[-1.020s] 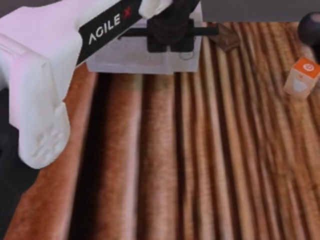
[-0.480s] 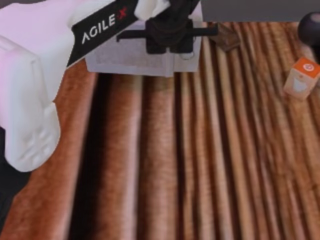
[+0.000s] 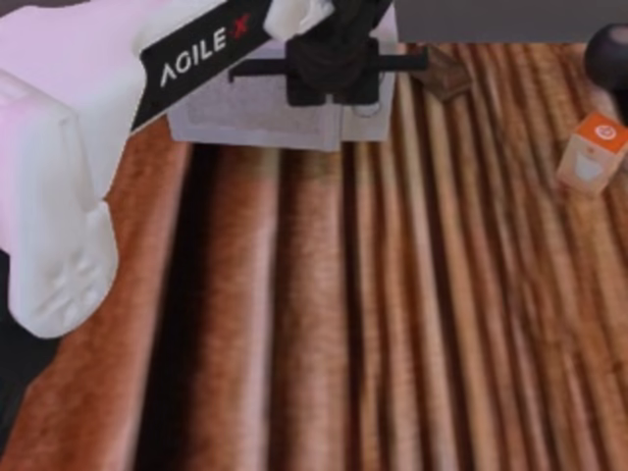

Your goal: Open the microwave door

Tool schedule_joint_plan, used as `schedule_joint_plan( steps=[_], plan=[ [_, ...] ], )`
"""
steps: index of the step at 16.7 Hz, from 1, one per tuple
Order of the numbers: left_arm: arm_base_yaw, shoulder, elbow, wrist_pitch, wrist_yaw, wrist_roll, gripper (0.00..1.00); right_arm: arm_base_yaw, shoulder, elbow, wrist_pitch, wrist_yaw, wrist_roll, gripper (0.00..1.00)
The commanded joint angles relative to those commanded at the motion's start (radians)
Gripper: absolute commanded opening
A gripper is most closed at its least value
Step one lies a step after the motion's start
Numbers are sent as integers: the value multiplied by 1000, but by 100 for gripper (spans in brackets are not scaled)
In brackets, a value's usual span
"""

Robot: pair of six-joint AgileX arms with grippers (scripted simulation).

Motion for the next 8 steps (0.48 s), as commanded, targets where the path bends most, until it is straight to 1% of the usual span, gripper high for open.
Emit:
schedule_joint_plan(
  steps=[8],
  plan=[
    [0,0,0,0,0,0,0,0,0,0,0,0,0,100]
  ],
)
